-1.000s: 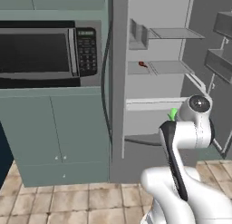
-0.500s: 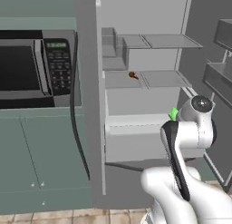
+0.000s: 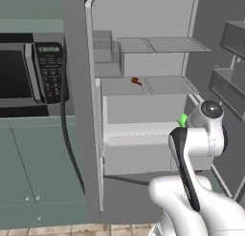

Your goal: Place the corn and onion inside the fridge drawer. Close the drawer after placing the vegetables.

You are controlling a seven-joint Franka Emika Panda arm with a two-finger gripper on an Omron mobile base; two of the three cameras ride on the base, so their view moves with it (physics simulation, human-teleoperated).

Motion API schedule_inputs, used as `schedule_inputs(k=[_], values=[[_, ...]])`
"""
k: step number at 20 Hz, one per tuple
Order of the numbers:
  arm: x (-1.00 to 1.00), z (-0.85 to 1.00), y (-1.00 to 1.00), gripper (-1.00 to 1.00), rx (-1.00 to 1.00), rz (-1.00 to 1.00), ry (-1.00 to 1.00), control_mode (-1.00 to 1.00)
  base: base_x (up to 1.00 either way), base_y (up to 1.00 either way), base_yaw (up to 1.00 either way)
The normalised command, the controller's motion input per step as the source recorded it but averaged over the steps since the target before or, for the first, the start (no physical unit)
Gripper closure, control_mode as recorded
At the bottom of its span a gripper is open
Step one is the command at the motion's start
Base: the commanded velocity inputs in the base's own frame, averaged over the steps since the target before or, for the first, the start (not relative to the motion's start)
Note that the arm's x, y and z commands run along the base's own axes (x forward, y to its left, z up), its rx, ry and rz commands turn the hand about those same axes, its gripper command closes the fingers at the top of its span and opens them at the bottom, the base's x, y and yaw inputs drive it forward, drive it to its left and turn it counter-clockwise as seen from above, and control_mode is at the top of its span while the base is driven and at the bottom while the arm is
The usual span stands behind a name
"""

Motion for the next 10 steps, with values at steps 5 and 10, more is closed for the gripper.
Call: schedule_inputs(k=[5, 10], values=[[0.00, 0.00, 0.00, 1.00, 0.00, 0.00, 0.00, 1.00, 0.28, -0.39, 0.00], [0.00, 0.00, 0.00, 1.00, 0.00, 0.00, 0.00, 1.00, 0.26, -0.13, 0.00]])
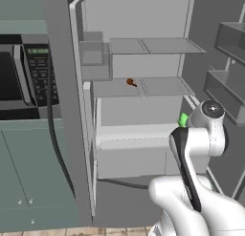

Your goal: Place the corn and onion inside the fridge drawer. Close the drawer after placing the vegetables.

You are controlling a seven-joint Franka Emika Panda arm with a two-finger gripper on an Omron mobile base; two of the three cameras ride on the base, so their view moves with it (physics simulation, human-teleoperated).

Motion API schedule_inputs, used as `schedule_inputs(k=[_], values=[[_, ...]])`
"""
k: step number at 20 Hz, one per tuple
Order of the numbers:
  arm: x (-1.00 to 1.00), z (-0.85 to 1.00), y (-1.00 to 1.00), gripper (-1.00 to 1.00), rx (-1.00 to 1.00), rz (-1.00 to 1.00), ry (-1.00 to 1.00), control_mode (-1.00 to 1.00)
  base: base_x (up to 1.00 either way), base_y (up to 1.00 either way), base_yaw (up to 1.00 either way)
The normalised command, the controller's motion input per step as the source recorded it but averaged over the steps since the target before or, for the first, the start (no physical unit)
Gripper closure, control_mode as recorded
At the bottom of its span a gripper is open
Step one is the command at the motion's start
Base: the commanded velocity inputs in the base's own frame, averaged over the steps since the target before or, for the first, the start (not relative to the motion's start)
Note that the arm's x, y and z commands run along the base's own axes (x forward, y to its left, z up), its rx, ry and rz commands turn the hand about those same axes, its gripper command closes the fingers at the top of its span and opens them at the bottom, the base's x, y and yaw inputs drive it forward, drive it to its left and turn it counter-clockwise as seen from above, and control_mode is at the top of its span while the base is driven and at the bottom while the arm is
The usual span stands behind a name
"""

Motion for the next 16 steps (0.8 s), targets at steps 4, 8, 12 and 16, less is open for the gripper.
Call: schedule_inputs(k=[4, 8, 12, 16], values=[[0.00, 0.00, 0.00, 1.00, 0.00, 0.00, 0.00, 1.00, 0.05, -0.27, 0.00], [0.06, 0.08, -0.09, 1.00, 0.00, 0.03, 0.00, -1.00, 0.00, -0.05, 0.00], [0.11, 0.96, -0.08, 1.00, 0.00, 0.04, 0.00, -1.00, 0.00, 0.00, 0.00], [0.21, 0.96, 0.04, 1.00, -0.04, 0.07, 0.01, -1.00, 0.00, 0.00, 0.00]])
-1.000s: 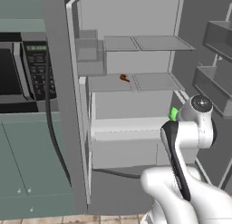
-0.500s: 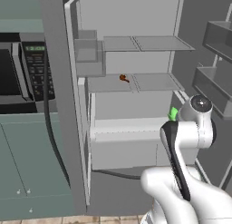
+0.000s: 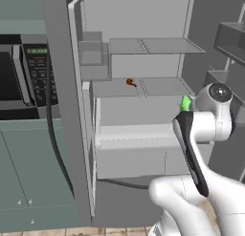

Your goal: Place the corn and onion inside the fridge drawer. Close the drawer after placing the vegetables.

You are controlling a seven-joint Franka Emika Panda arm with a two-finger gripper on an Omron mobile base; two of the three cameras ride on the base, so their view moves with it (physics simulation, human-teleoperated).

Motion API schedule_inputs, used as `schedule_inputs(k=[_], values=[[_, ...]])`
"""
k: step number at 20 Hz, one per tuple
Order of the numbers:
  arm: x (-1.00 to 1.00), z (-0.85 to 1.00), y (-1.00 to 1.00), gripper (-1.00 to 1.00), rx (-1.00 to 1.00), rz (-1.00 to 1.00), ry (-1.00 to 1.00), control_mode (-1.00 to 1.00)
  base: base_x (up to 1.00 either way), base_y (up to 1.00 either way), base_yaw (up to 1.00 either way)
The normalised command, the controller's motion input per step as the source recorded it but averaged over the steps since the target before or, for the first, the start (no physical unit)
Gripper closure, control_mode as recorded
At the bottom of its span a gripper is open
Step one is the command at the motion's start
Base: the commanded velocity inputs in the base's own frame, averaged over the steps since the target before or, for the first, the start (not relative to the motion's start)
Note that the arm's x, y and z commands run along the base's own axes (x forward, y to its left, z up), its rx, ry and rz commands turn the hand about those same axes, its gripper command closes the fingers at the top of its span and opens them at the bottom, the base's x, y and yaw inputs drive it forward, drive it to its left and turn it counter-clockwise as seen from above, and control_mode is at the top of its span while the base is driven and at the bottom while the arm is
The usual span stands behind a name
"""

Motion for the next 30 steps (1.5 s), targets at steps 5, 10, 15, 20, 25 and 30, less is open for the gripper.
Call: schedule_inputs(k=[5, 10, 15, 20, 25, 30], values=[[0.68, 0.15, 0.12, 1.00, -0.05, 0.20, 0.20, -1.00, 0.00, 0.00, 0.00], [0.58, -0.19, 0.07, 1.00, -0.02, 0.13, 0.10, -1.00, 0.00, 0.00, 0.00], [0.60, -0.62, 0.11, 1.00, -0.13, 0.09, 0.06, -1.00, 0.00, 0.00, 0.00], [0.15, -0.83, 0.26, 1.00, -0.13, 0.07, 0.03, -1.00, 0.00, 0.00, 0.00], [0.06, -0.59, 0.09, 1.00, 0.00, 0.19, -0.01, -1.00, 0.00, 0.00, 0.00], [0.06, -0.54, 0.26, 1.00, -0.07, 0.18, 0.00, -1.00, 0.00, 0.00, 0.00]])
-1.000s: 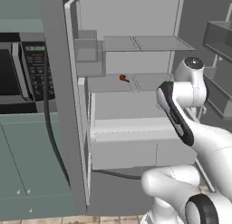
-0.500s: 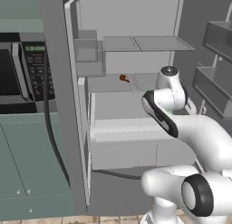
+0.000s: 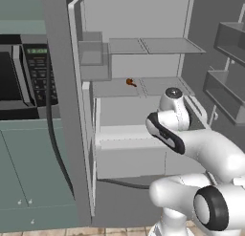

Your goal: Place the corn and onion inside the fridge drawer. Close the drawer after placing the vegetables.

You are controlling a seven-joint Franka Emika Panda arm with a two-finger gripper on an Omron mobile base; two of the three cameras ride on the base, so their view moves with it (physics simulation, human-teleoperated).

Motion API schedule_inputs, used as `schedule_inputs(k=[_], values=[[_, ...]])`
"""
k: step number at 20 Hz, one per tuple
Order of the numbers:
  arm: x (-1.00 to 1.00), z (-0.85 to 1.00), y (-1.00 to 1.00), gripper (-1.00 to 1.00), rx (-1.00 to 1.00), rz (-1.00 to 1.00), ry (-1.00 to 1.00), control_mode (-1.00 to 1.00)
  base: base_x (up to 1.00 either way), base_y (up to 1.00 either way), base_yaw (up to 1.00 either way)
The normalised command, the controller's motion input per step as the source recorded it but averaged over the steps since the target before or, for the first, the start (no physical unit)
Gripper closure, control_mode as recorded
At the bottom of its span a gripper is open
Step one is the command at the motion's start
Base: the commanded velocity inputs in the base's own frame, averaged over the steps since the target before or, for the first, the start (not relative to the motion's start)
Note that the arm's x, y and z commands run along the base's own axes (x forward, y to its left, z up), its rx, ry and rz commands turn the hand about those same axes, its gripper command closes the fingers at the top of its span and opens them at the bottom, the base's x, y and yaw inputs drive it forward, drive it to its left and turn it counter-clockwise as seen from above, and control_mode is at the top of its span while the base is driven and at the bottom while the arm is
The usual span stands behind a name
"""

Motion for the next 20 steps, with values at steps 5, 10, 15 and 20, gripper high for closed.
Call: schedule_inputs(k=[5, 10, 15, 20], values=[[-0.02, -0.30, 0.06, 1.00, -0.05, 0.20, 0.07, -1.00, 0.00, 0.00, 0.00], [-0.52, -0.17, 0.07, 1.00, -0.10, 0.19, 0.13, -1.00, 0.00, 0.00, 0.00], [-0.36, 0.13, 0.11, 1.00, -0.07, 0.14, 0.10, -1.00, 0.00, 0.00, 0.00], [0.44, 1.00, 0.00, 1.00, -0.03, 0.12, -0.02, -1.00, 0.00, 0.00, 0.00]])
